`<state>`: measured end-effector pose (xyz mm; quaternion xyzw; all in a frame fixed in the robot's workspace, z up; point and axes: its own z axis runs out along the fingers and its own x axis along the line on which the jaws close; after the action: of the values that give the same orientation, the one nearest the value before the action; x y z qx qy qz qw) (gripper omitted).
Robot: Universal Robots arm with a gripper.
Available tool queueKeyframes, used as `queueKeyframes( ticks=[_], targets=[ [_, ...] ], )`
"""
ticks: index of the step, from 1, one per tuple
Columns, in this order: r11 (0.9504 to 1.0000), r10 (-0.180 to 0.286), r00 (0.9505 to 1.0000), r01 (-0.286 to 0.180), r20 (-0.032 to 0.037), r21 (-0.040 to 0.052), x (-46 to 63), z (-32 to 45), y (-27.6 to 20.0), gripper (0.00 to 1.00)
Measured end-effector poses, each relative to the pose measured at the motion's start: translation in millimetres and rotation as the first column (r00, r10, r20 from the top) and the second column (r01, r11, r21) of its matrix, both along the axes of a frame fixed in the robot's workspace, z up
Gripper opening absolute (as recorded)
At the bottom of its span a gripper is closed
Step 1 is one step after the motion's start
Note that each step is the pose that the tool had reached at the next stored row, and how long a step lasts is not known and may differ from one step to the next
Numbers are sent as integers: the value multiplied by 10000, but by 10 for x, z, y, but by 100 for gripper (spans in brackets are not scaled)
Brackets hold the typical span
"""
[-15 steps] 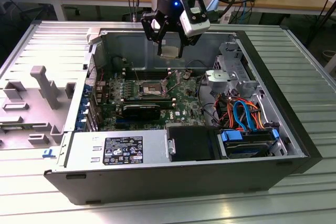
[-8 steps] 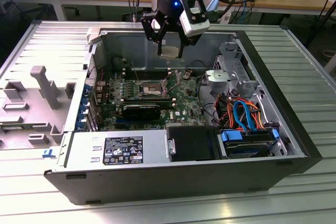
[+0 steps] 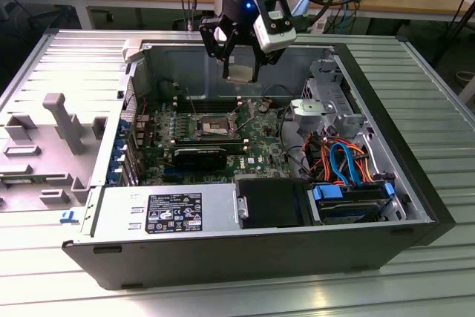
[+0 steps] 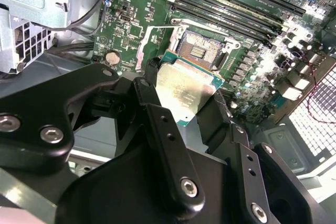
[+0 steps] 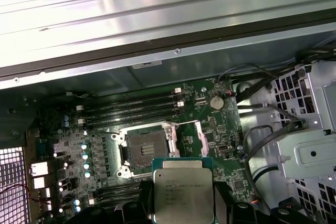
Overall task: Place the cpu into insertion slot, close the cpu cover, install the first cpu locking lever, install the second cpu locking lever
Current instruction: 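Place the cpu into insertion slot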
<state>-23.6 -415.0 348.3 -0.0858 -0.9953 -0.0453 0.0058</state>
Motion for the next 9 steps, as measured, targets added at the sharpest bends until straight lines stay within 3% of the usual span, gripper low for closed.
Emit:
queueKeyframes(
  ticks=[9],
  targets=[
    [9998, -179, 9998, 179, 0, 0, 0, 0, -9, 55]
  ],
)
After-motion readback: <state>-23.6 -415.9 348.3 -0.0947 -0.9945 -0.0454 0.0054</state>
